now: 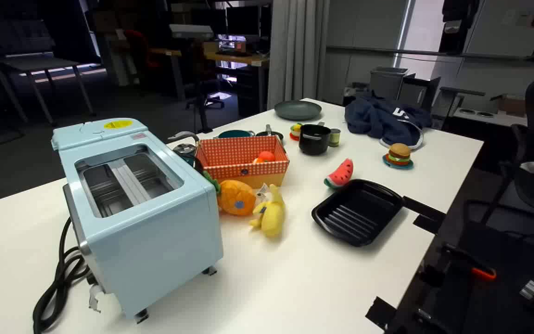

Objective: Pick up the basket and slightly move it to the right.

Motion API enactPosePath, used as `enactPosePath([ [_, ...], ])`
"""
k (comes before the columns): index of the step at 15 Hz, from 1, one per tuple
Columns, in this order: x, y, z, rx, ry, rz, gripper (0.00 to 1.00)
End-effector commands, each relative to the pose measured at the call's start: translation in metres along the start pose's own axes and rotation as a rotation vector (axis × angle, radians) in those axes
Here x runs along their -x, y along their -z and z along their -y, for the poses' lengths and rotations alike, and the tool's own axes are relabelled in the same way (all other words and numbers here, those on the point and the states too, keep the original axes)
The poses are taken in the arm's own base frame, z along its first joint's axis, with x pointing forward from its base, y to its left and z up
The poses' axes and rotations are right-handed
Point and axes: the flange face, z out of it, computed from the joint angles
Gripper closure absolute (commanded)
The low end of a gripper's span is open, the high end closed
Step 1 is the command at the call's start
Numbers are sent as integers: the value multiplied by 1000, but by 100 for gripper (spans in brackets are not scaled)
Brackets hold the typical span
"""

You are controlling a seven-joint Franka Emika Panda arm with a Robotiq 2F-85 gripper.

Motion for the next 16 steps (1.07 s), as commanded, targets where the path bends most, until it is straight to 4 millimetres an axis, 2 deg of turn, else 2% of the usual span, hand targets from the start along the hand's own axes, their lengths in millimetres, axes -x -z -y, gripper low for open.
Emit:
enactPosePath([
  [1,-1,0,0,-1,0,4,0],
  [11,-1,-1,0,-4,-6,0,0],
  [13,-7,-3,0,-3,-44,-15,0],
  [16,-34,-13,-2,-6,-140,-46,0],
])
